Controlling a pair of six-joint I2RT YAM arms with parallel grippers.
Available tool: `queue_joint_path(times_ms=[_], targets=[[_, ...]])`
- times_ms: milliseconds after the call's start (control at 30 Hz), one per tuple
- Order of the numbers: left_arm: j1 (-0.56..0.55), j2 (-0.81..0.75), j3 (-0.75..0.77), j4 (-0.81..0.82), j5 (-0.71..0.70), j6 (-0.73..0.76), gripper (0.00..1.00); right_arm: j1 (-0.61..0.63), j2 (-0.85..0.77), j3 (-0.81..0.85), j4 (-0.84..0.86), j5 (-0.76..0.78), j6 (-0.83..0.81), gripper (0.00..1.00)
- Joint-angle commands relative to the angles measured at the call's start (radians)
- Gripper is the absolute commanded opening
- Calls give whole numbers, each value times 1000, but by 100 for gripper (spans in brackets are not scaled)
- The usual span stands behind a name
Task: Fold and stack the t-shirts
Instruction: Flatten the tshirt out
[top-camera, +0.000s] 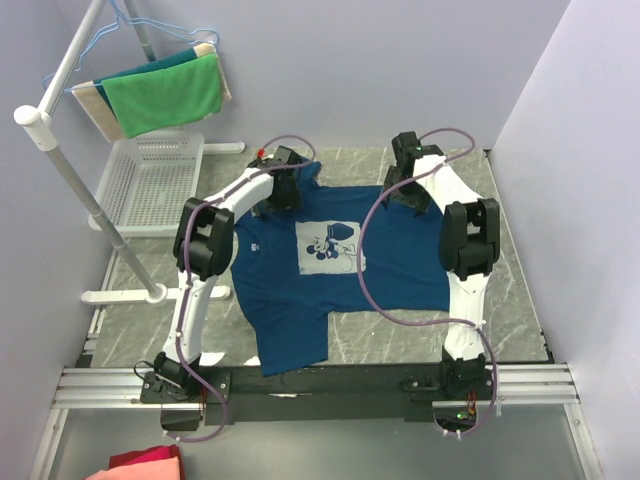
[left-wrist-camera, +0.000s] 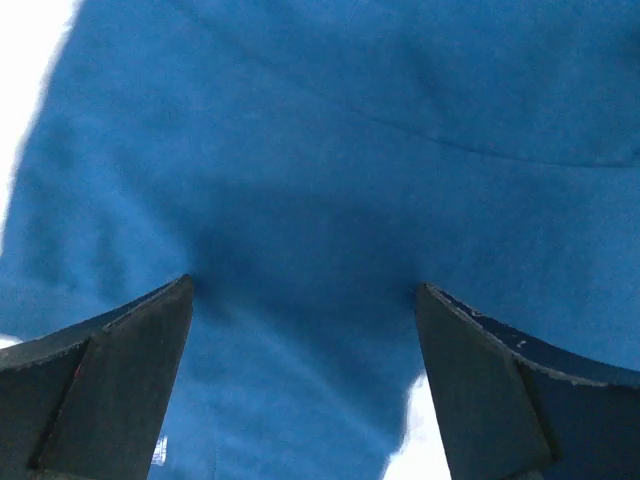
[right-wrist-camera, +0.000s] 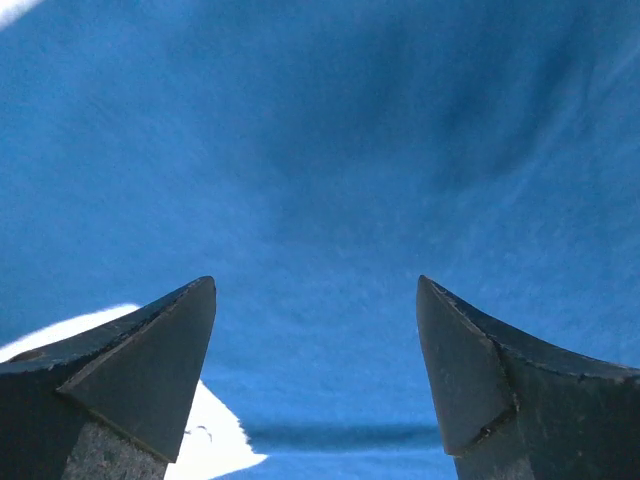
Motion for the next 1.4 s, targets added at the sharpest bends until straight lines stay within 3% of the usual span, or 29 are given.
queue_joint_path(times_ms=[0, 133, 400, 567, 1033, 1367], targets=[[23, -32, 17, -81, -60, -22, 98, -17, -36, -52, -31, -20, -3, 90], [23, 19, 96, -135, -89, -22, 98, -14, -17, -80, -30, -47, -4, 95], [27, 65, 149, -138, -59, -11, 99, -14, 75, -65, -43, -103, 26, 93], [38, 95, 183, -142, -40, -6, 99, -23, 142, 22, -99, -107, 46, 87], [119, 200, 347, -162, 23, -6, 99, -72, 285, 280, -206, -156, 80, 86], [161, 186, 367, -72, 95, 30, 100, -92, 282, 381, -229, -138, 92, 84]])
